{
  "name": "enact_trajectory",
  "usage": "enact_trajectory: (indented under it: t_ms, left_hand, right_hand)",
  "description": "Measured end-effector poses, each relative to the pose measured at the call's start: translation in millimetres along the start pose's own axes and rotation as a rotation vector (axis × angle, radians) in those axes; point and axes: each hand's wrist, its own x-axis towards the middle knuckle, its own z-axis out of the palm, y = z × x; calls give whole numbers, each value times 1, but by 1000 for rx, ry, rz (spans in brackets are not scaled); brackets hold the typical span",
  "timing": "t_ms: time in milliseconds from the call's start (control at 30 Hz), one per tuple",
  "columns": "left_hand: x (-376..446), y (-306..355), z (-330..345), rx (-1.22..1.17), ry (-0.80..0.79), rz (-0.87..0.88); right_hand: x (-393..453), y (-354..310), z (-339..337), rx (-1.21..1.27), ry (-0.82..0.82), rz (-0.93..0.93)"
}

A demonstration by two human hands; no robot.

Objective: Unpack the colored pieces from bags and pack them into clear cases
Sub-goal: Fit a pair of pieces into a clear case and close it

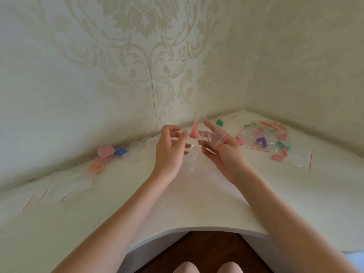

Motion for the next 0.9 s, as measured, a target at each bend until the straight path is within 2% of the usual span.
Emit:
enact_trajectory:
  t_ms: [67,200,400,533,667,900]
  left_hand:
    - [4,0,-2,-168,-62,-110]
    - [3,3,-3,-271,-110,-139]
    - [3,5,-8,-227,-86,-100]
    - [4,2,-8,-206,-76,-114]
    - [7,0,-9,-289,-23,-138]
    - [6,-3,-8,-336,-89,-197]
  right_hand:
    - [0,1,0,-25,-61,19]
    - [0,3,2,-178,-86,0]
    - [0,6,3,-378,-128,-85]
    - [-1,7,6,-556,-63,-134]
    - [-1,8,4,-646,-3,-176]
    - [2,15,-1,-786,-40,-219]
